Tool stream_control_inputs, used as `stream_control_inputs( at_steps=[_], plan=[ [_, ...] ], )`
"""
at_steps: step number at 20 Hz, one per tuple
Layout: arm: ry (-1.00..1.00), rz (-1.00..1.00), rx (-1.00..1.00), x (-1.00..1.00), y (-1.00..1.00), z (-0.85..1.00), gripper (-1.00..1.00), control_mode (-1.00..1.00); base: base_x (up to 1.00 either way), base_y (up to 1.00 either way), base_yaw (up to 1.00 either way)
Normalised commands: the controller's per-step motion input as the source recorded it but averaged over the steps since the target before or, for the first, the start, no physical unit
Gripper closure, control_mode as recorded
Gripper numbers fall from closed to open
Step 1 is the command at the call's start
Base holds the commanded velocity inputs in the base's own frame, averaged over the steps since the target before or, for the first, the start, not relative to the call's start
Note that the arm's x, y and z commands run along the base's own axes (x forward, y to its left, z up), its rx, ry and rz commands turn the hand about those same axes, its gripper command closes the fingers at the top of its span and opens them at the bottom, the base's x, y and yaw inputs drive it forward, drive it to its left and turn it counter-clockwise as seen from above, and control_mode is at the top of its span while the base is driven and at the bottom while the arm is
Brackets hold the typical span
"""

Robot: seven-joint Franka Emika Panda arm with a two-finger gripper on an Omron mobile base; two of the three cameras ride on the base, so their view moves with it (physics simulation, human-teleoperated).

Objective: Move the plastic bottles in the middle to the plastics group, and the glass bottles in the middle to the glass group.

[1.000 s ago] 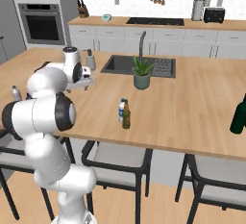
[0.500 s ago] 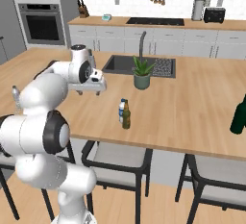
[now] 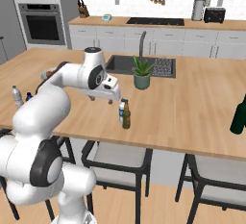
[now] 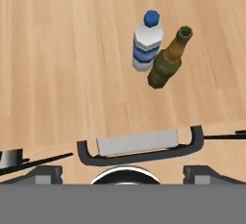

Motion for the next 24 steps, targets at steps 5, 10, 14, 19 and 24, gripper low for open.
stream_control_inputs(
  at_steps=[5, 10, 14, 19, 24],
  plan=[
    [-0.21, 0.01, 0.04, -0.39, -0.73, 0.0, -1.0, -1.0, 0.0, 0.0, 0.0],
    [-0.06, 0.04, 0.0, -0.02, -0.09, -0.02, -1.0, -1.0, 0.0, 0.0, 0.0],
    [0.03, 0.0, -0.06, 0.19, -0.07, -0.16, -1.0, -1.0, 0.0, 0.0, 0.0],
    [0.01, 0.0, -0.07, 0.24, -0.18, -0.01, -1.0, -1.0, 0.0, 0.0, 0.0],
    [-0.03, 0.0, -0.01, 0.23, -0.03, -0.09, -1.0, -1.0, 0.0, 0.0, 0.0]
  ],
)
